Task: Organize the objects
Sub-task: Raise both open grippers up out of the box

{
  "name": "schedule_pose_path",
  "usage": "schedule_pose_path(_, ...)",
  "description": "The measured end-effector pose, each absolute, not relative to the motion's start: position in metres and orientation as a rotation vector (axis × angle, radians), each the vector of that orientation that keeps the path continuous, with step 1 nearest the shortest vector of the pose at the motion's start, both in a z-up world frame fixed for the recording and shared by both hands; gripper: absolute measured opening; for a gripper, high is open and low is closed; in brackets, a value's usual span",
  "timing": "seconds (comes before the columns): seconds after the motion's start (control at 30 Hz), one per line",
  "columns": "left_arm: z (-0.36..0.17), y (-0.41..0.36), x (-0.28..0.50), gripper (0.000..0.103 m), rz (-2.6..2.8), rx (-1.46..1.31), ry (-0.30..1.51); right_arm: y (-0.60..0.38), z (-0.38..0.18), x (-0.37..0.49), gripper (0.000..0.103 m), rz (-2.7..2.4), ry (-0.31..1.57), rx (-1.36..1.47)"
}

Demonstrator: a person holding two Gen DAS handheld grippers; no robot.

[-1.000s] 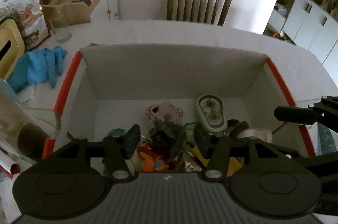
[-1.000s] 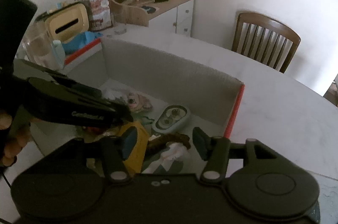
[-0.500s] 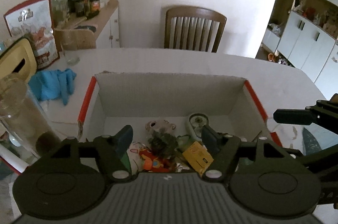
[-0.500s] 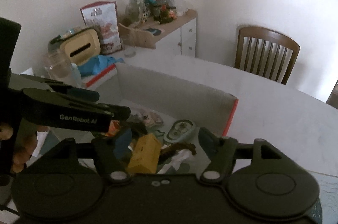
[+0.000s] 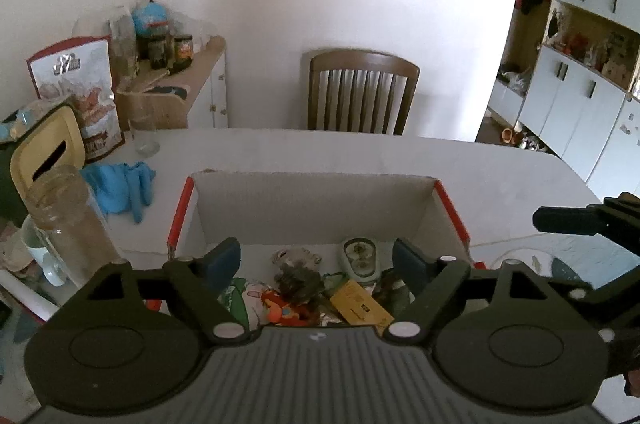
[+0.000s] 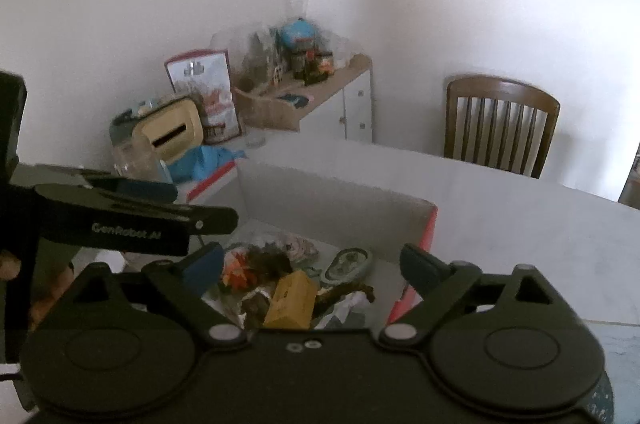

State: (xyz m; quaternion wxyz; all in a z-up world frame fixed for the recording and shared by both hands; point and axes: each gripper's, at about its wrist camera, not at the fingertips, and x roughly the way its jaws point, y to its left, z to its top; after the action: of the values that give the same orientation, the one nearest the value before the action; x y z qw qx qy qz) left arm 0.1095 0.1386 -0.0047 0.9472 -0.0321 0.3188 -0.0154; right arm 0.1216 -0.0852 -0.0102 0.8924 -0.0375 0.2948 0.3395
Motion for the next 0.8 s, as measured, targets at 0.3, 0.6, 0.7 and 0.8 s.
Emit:
schedule_pose_path(0.3,0.008,0.126,0.091,0.103,-0.032,-0.064,0.621,-0.111,0.002,0.106,0.102,0.701,0.561,-0.018)
schedule_pose_path(0.6,0.016,0.115,0.073,0.103,-0.017,-0.072,0.603,-0.126,0.008,0.086,0.102,0.709,0.545,-0.011)
schedule_pose_path(0.7,0.016,0.112,0.068,0.103,-0.025,-0.075,0.601,-0.129,0.009,0.082,0.102,0.710,0.544,-0.009)
schedule_pose_path(0.8,0.017,0.109,0.062,0.103,-0.021,-0.069,0.593,-0.133,0.009,0.078,0.102,0.707,0.546,-0.004)
